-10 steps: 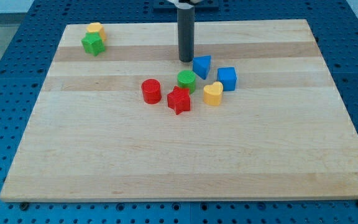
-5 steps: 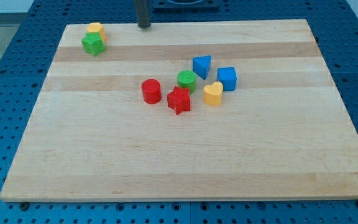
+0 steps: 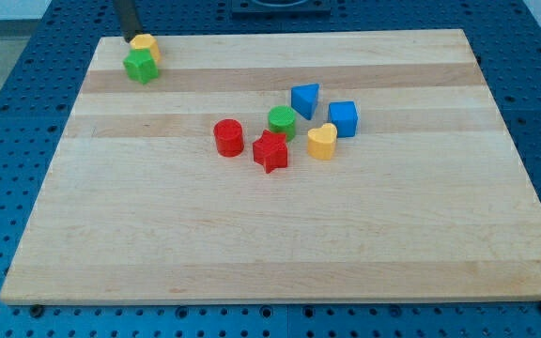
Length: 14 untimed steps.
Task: Move the hexagon left to the triangle
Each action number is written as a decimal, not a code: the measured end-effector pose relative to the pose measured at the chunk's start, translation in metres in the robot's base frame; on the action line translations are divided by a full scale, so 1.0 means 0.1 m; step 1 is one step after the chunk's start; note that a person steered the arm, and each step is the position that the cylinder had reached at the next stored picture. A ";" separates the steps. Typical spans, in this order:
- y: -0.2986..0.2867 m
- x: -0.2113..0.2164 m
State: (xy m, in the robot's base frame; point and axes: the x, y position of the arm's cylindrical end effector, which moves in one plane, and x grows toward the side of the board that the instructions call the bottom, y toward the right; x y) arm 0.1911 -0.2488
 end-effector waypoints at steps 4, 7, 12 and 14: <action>0.37 0.20; 0.95 0.53; 1.06 1.52; 1.36 1.52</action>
State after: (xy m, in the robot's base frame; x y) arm 0.3430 -0.1126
